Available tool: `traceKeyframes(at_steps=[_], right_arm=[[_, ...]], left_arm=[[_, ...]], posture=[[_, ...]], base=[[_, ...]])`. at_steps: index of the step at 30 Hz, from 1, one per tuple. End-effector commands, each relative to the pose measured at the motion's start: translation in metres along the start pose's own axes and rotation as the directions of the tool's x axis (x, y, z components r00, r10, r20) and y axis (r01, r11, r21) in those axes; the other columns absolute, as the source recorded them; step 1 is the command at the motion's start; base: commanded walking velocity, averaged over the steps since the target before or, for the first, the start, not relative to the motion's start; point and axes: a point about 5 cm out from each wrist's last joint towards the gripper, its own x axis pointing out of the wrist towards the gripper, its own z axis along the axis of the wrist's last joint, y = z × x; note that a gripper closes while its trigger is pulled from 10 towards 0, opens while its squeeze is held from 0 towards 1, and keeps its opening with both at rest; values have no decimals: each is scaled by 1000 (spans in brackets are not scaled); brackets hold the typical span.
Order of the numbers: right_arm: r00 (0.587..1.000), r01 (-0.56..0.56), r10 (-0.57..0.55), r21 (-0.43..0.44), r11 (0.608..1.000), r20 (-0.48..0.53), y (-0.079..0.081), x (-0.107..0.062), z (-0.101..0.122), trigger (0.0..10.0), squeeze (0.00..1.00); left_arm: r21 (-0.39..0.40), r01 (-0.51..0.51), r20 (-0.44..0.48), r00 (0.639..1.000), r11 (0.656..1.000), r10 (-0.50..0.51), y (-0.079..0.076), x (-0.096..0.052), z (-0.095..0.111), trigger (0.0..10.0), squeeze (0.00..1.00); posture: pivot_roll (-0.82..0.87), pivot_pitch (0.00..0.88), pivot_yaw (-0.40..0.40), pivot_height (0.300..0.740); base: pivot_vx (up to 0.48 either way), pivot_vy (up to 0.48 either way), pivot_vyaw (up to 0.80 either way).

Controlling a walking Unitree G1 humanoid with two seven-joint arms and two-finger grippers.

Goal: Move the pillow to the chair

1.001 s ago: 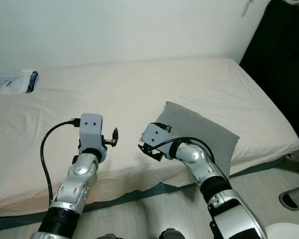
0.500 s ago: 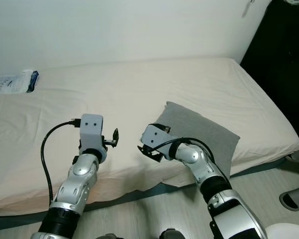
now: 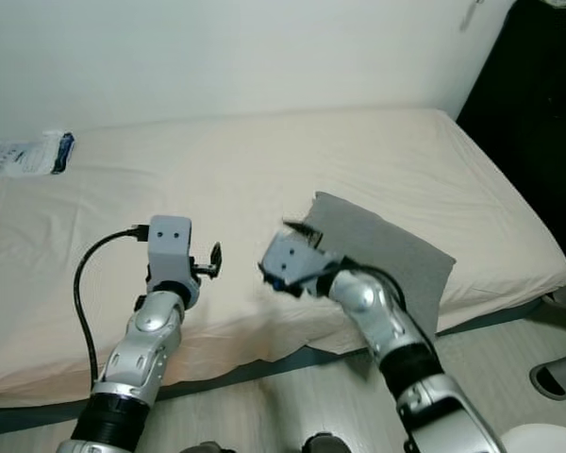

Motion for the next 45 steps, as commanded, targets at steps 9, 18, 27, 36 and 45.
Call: traceKeyframes(at_steps=[9,18,27,36,45], right_arm=[[998,-35,38,51,998,-47,2,-1,-4,10000,0],[998,-37,40,52,998,-54,1,-2,-3,10000,0],[996,-89,89,-15,996,-23,4,-4,5,10000,0],[994,-101,101,3,995,-28,16,-8,8,10000,0],[994,81,-86,-73,994,-73,-13,-7,0,10000,0]], left_arm=[[5,3,-11,1000,1000,-3,-2,2,0,10000,0],[5,5,-11,1000,1000,-5,-3,2,0,10000,0],[1,5,-4,1000,1000,-5,-4,4,3,10000,0],[6,-9,-7,1000,1000,9,1,4,2,10000,0],[4,-5,-1,1000,1000,5,0,8,5,10000,0]], posture=[[-70,178,-7,740],[-76,179,1,740],[-67,184,-7,740],[-70,186,-2,740],[-63,183,2,740]], base=[[0,0,0],[0,0,0],[0,0,0],[0,0,0],[0,0,0]])
